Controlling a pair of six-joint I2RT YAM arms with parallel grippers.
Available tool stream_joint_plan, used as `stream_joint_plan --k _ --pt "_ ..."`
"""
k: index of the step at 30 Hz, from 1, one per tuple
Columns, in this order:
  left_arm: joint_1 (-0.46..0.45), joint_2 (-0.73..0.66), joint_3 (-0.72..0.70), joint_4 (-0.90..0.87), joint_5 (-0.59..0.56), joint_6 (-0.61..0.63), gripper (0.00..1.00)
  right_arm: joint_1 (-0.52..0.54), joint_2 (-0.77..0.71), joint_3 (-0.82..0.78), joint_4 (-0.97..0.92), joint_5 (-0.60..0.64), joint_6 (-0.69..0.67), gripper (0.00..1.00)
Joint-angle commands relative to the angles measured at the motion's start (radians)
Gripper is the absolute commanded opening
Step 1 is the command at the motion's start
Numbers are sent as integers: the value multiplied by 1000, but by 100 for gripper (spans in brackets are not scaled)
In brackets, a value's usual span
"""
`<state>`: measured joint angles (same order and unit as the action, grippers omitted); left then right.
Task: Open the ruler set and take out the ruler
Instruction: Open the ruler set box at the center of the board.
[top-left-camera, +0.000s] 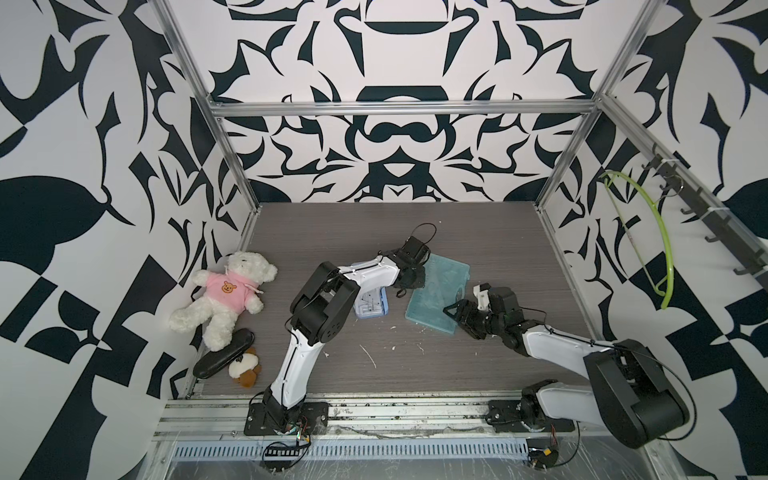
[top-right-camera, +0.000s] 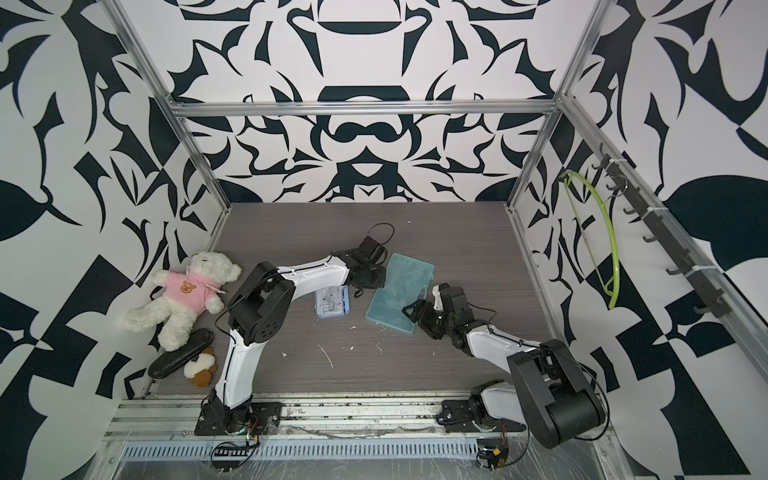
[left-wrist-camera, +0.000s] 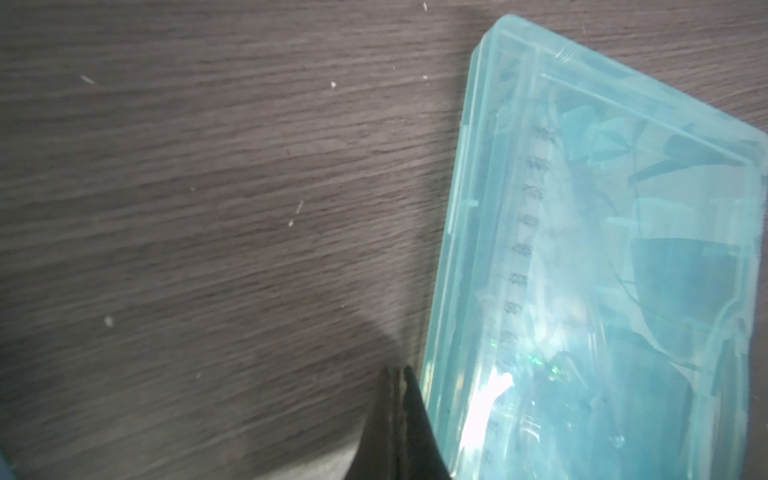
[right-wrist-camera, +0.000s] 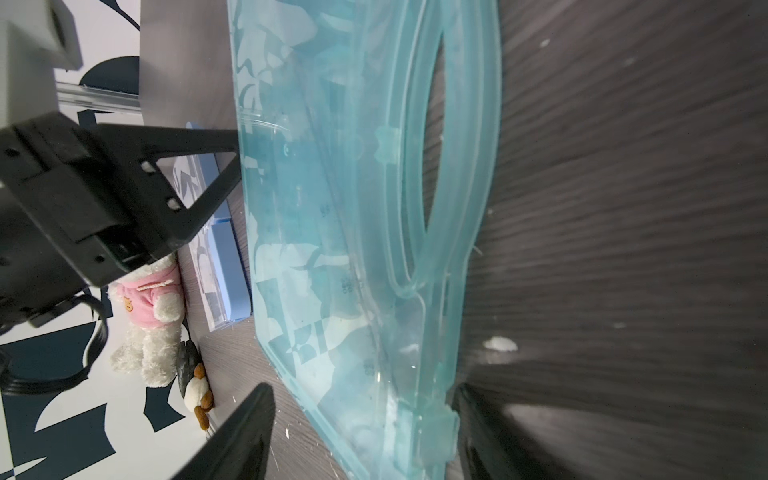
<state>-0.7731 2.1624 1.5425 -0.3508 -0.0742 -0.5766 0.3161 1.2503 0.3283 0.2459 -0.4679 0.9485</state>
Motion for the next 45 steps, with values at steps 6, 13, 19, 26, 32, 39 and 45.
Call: stream_joint_plan --k 6,13,19,26,32,39,45 --pt "-17 71 -16 -119 21 -2 0 6 -68 57 -26 13 2 69" --pt "-18 68 -18 -117 22 0 0 6 -51 88 -15 8 7 69" --pt "-17 60 -33 -106 26 -7 0 5 -25 173 -45 4 -8 69" --pt "-5 8 -99 -55 28 -43 0 28 76 308 -55 -2 -29 69" --pt "44 -75 -199 11 51 -107 0 71 172 430 -65 8 -47 69" --pt "108 -213 -327 59 -6 -193 1 146 269 574 -77 20 -67 69" --pt "164 -339 -436 100 -64 -248 5 199 276 680 -183 42 -159 71"
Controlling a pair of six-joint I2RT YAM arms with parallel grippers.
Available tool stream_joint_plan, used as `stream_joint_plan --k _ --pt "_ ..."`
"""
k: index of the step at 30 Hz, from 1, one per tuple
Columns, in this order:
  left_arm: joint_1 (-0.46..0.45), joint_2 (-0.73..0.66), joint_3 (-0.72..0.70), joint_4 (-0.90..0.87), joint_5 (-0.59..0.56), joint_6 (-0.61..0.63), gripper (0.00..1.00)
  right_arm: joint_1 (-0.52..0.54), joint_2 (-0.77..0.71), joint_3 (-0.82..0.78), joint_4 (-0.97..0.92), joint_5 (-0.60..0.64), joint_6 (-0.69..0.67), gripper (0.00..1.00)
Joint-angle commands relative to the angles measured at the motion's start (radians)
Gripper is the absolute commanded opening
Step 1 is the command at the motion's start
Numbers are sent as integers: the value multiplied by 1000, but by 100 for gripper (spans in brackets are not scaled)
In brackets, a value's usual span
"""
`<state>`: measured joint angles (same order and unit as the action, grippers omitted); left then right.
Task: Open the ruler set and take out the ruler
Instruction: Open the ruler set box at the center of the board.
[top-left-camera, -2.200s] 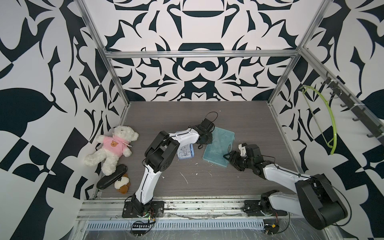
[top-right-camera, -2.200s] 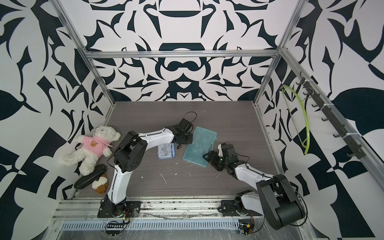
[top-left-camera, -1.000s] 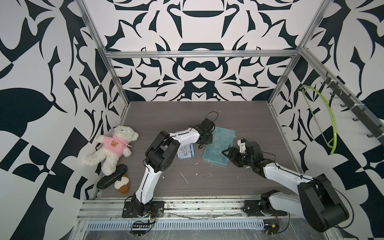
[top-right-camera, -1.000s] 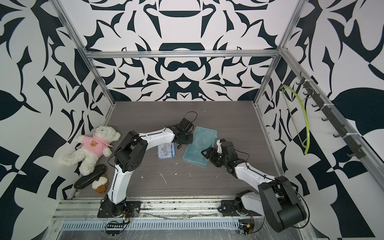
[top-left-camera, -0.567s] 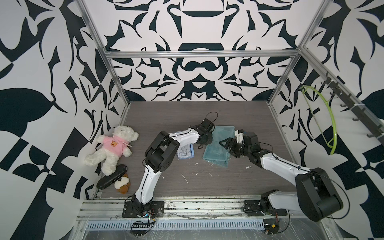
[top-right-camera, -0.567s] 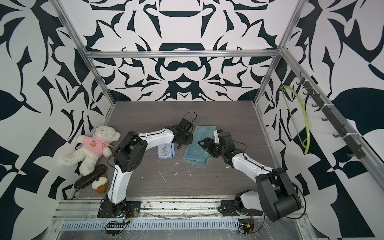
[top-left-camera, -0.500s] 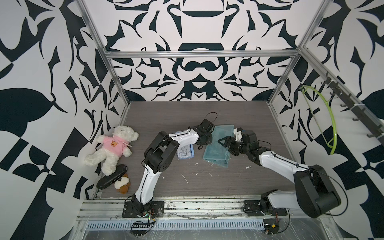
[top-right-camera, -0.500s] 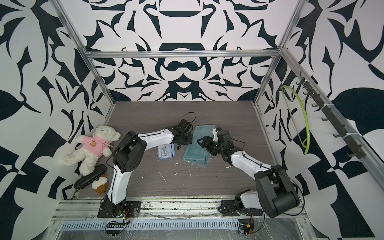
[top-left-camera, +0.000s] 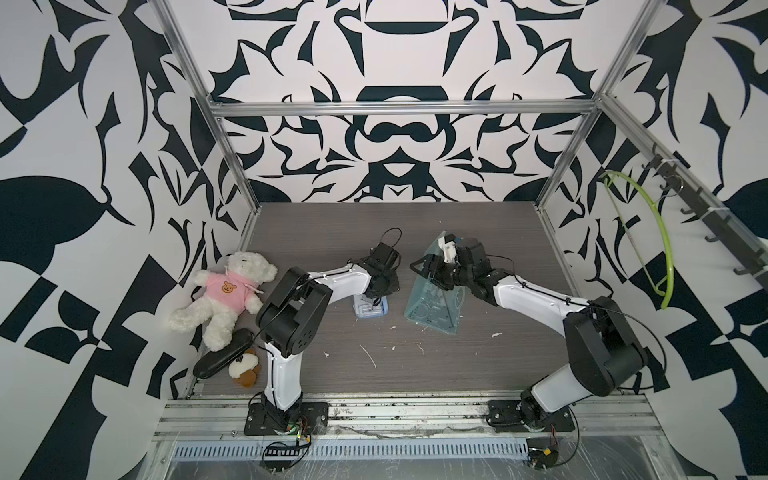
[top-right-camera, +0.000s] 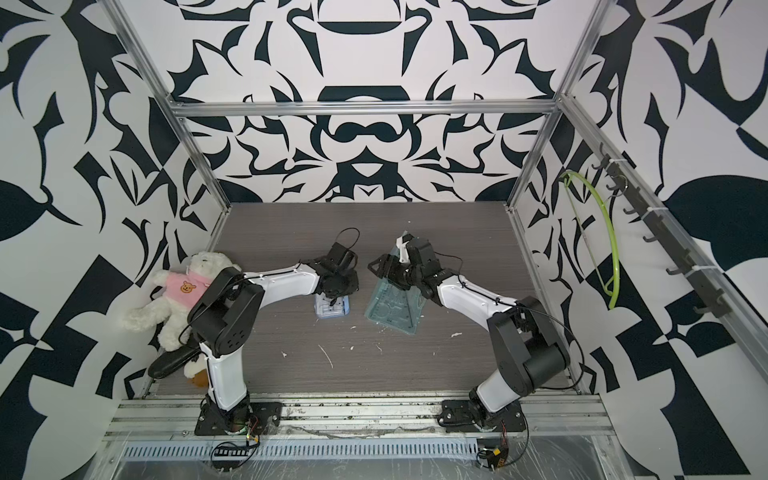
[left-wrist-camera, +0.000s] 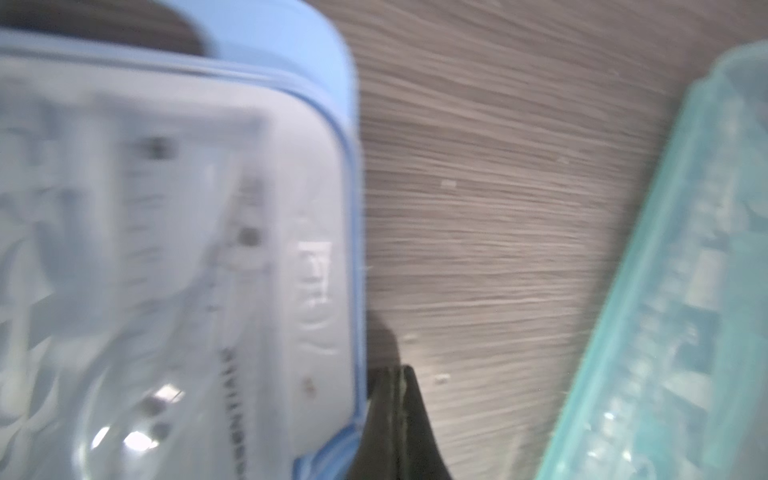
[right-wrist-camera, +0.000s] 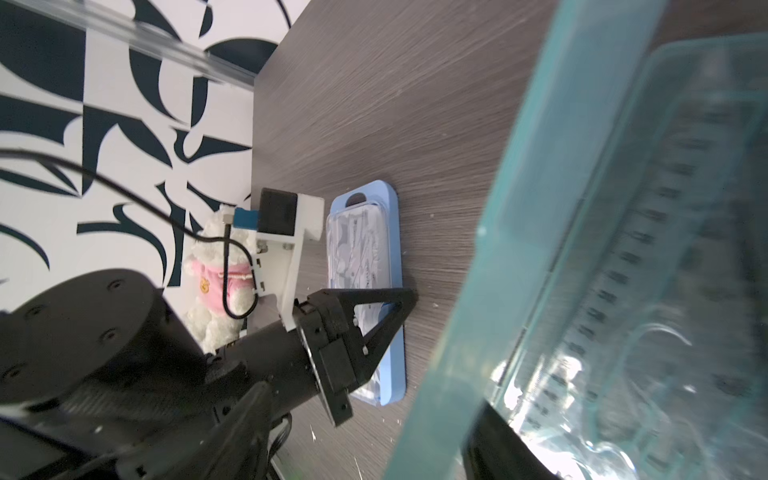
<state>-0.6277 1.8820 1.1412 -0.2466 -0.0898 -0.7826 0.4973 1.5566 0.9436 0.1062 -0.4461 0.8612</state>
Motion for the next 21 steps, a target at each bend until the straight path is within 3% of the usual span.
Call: stream_joint_plan --k 1,12,21 --pt "23 -73 -43 0 -54 -44 5 20 -36 72 -56 23 -85 71" --pt "49 -105 -19 31 26 -30 8 31 -98 131 -196 72 -205 73" --pt "52 -178 -57 26 -8 -32 8 35 15 199 -157 25 -184 73"
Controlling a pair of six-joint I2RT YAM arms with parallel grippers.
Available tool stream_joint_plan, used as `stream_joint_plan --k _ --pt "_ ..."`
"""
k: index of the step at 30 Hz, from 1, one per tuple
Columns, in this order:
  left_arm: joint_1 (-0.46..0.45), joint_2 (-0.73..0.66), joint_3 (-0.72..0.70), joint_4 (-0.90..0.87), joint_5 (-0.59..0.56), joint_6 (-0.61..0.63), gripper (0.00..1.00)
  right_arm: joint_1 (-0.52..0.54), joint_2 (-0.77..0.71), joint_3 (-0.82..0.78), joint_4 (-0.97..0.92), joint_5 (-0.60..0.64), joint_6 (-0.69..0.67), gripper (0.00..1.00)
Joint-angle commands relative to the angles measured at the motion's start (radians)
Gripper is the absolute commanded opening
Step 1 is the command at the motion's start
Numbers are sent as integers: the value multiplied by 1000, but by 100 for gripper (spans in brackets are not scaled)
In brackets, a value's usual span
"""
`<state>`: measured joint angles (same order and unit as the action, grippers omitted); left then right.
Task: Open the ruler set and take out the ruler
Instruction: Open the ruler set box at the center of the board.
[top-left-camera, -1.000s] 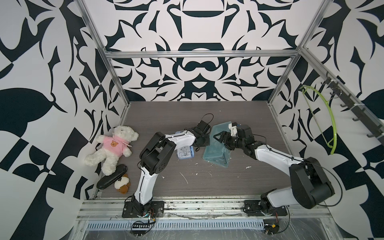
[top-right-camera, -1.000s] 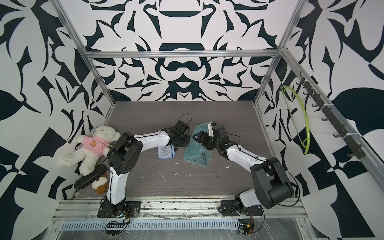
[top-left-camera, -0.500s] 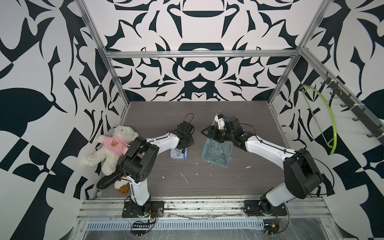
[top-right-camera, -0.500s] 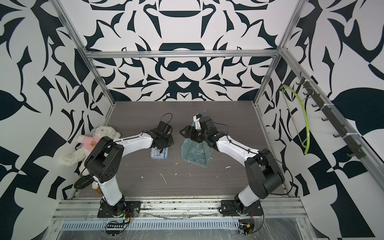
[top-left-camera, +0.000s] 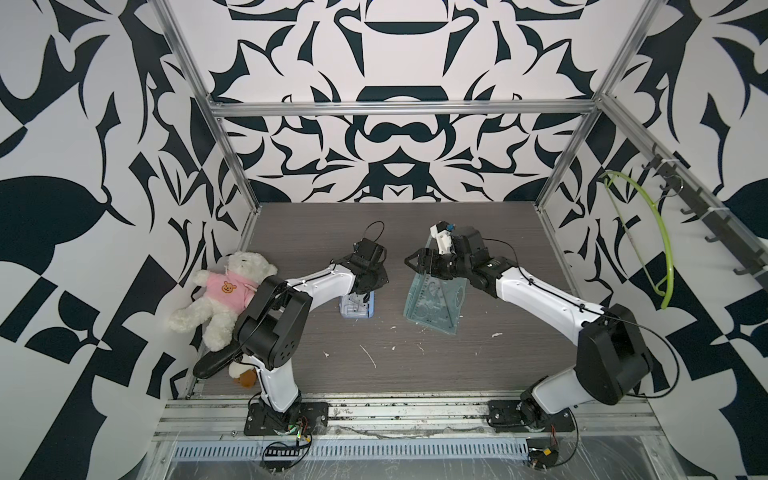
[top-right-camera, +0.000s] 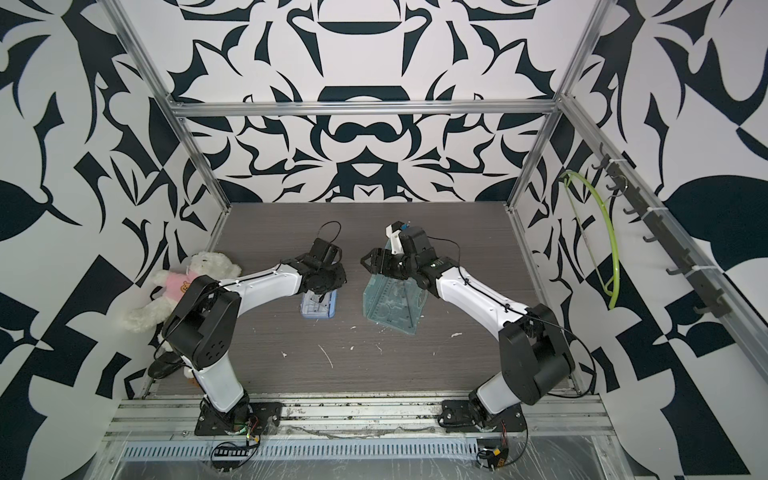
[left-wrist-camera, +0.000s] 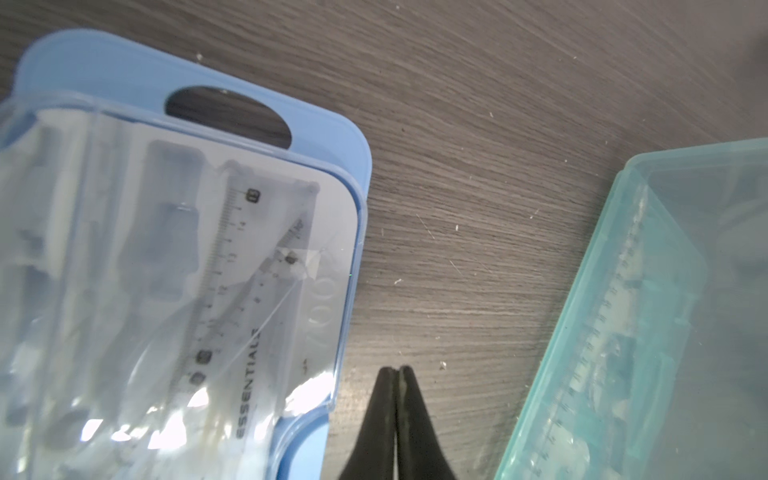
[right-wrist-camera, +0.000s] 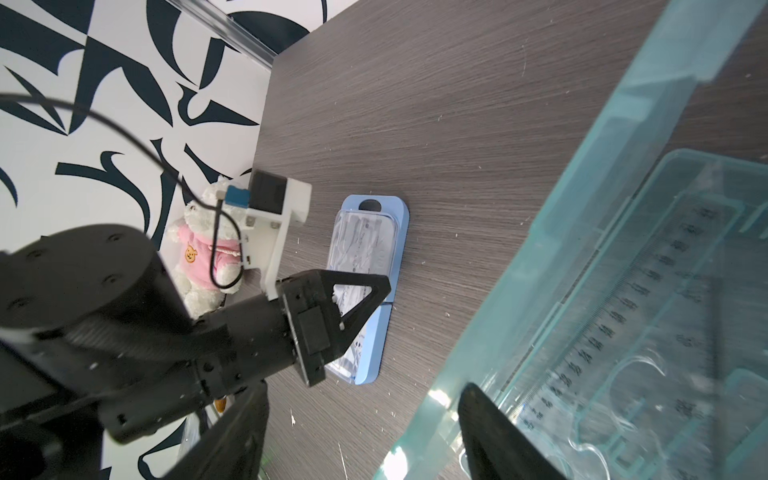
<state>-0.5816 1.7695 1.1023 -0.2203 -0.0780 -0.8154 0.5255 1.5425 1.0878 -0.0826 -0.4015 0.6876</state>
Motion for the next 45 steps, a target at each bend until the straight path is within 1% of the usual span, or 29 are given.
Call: stream_joint_plan --k 1,4,8,15,18,22,24,26,28,31,35,39,42,45 --pt "5 -79 -22 -3 -26 2 9 8 41 64 34 -27 -10 73" --pt "8 -115 -36 -6 -41 5 12 13 74 99 29 -52 -12 73" --pt "11 -159 -61 -1 -72 6 14 12 41 98 -7 -42 -42 73" --pt "23 -213 -85 25 -81 9 21 11 -110 56 -171 55 -157 73" --pt "23 -221 -84 34 -59 27 22 9 -172 44 -222 99 -180 73" --pt "22 -234 -74 39 -25 73 23 -19 -218 45 -313 167 -175 72" --pt "2 -245 -58 26 -26 123 23 -47 -209 57 -410 217 -165 69" --pt "-36 -261 -38 4 -63 191 23 -91 -196 52 -481 229 -154 66" --pt "-78 -274 -17 -22 -106 254 25 -136 -194 11 -494 210 -143 63" --pt "-129 -313 -18 -27 -130 305 32 -176 -169 -53 -460 173 -125 58" --pt "-136 -377 -85 -3 -152 281 37 -165 -78 -42 -411 134 -106 57" --pt "-137 -414 -133 1 -177 263 38 -126 6 3 -361 126 -97 58" --pt "-136 -420 -142 0 -184 256 38 -94 51 51 -357 131 -93 58" --pt "-136 -414 -127 -20 -202 257 42 -62 79 91 -338 128 -82 58"
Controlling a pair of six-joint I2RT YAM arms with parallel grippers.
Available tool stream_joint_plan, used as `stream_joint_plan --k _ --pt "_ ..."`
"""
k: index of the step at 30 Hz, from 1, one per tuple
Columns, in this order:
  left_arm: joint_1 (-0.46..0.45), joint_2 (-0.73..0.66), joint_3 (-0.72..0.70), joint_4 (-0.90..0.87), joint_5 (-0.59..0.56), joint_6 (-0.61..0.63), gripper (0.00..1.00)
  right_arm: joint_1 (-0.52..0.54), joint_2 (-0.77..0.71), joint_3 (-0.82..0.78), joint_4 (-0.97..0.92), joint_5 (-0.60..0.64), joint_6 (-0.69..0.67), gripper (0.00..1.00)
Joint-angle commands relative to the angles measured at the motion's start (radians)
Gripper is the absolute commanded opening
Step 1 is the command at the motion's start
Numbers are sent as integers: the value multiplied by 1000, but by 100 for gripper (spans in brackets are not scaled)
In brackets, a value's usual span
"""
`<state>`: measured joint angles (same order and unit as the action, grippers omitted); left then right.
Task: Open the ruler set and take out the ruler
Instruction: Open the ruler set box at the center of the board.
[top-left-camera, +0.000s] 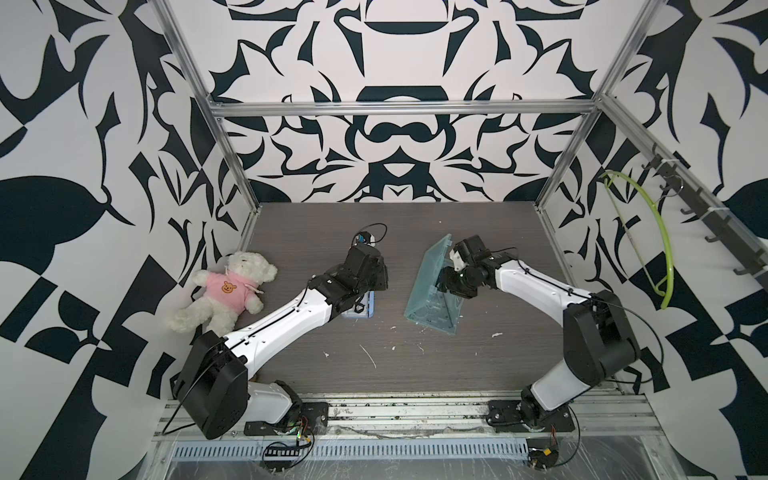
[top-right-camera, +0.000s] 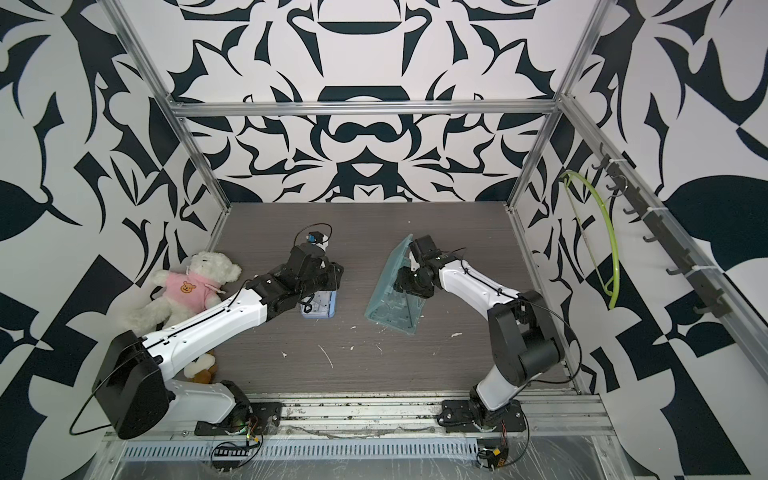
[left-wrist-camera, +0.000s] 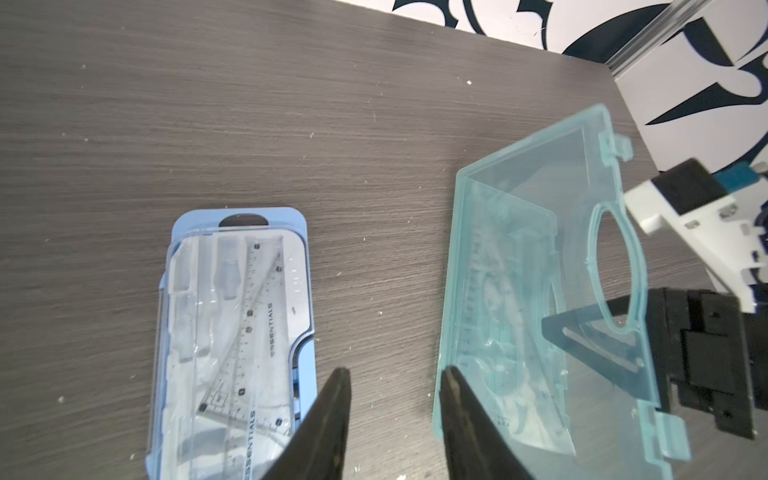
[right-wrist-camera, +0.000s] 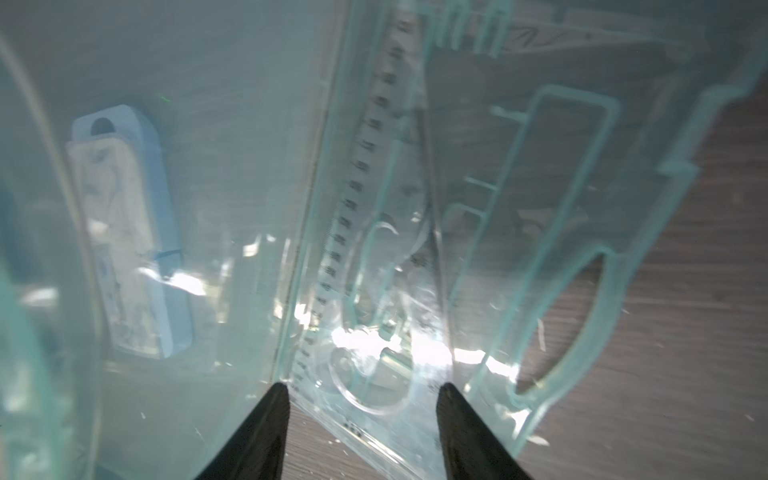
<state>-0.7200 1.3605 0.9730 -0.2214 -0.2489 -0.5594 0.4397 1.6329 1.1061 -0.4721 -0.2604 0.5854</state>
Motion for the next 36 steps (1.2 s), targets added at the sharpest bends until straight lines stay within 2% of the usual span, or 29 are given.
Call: stream_joint_plan --k 1,5,12,15,19,22,28,32,36 --pt "2 -7 7 -24 -39 2 44 34 -1 86 50 -12 21 58" --pt "2 -38 -10 -27 -93 -23 53 77 47 166 37 -11 19 58" --pt "2 -175 -92 -10 -229 -80 58 119 176 310 -19 -3 -4 60" --pt "2 -216 -126 22 -250 -86 65 120 190 334 -55 19 -19 61" --pt "2 -174 -103 62 -138 -28 67 120 123 313 -100 86 -57 61" --pt "-11 -64 -43 80 -9 34 66 113 54 272 -158 168 -90 61" --pt "-138 155 127 21 34 183 66 43 -43 107 -204 204 -93 57" --pt "-151 209 136 51 91 151 66 7 -37 36 -206 199 -103 52" --pt "-151 234 116 84 160 100 67 7 25 43 -211 193 -130 47"
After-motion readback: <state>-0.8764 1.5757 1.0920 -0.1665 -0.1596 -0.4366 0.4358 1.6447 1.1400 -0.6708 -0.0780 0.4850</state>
